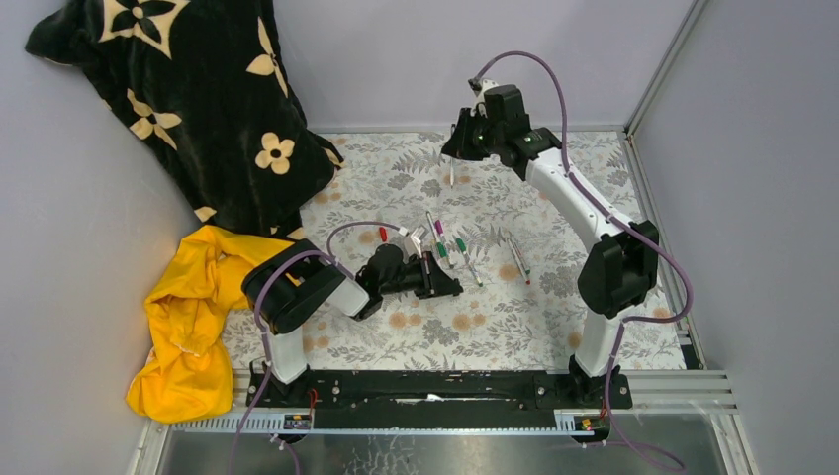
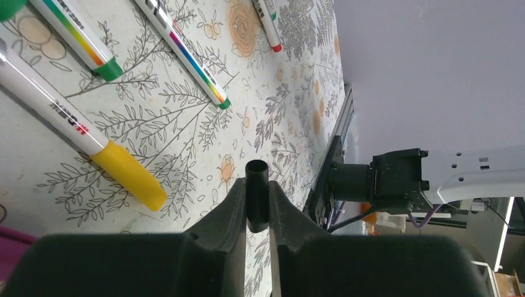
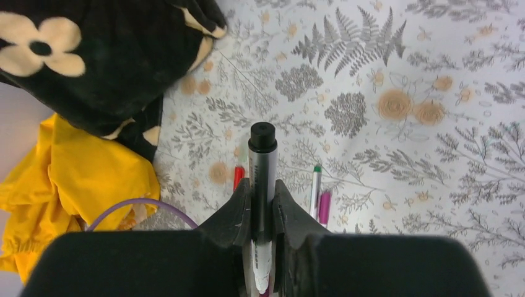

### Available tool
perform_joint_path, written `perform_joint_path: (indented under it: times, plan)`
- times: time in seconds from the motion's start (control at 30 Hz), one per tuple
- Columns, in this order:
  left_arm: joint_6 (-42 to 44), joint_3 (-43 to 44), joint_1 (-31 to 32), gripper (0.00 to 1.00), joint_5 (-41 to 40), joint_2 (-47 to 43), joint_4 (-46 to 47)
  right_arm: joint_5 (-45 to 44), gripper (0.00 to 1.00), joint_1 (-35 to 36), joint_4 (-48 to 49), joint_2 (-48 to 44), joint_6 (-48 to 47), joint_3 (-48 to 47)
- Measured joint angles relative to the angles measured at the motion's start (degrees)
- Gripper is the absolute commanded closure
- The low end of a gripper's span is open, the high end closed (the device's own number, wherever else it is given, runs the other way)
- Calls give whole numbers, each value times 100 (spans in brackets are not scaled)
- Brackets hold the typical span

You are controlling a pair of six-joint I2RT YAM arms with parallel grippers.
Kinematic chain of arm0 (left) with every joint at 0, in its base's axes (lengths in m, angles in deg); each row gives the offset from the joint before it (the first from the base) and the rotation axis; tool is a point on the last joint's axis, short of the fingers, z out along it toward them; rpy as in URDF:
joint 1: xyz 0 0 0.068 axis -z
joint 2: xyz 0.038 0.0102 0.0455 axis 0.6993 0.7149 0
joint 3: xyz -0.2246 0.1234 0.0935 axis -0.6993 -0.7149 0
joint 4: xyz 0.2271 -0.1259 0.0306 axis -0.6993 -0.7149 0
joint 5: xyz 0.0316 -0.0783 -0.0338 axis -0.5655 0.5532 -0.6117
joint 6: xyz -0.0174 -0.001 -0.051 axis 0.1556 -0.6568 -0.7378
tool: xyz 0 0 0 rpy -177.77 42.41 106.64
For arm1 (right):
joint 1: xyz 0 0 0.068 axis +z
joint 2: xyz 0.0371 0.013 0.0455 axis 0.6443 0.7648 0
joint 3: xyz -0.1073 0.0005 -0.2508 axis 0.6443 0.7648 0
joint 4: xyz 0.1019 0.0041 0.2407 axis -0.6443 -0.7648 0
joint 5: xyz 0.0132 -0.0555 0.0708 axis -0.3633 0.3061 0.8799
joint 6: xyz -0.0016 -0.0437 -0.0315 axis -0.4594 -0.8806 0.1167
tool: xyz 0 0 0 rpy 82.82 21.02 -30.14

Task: Open the pen caps

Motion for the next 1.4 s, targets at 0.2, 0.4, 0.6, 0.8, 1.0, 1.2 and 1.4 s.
perform_joint_path:
  times: [0.2,0.4,0.6,0.8,1.0,1.2,1.4]
  plan:
    - [11,22,-48,98,-127,-284,-472,-223,100,-2,-11,-9,-129,48]
    - [66,584,-343,100,-1119,-1346,-2511,-721,100,2,-243,-315,-450,1067]
    - [321,1604,-883,99,-2581,-1733,-4531,-1141,100,2,-345,-809,-625,2326]
    - [376,1989,-1447,93,-3128,-1226,-5827,-1486,100,2,-376,-1121,-763,3016]
    - [358,2017,-1731,82,-3230,-815,-6380,-1753,100,2,-341,-1314,-833,3689]
    - [352,2122,-1797,75,-3250,-693,-6371,-1873,100,2,-256,-1316,-868,3980]
    - [341,2175,-1801,64,-3250,-649,-6328,-1893,90,2,-107,-1314,-872,4129]
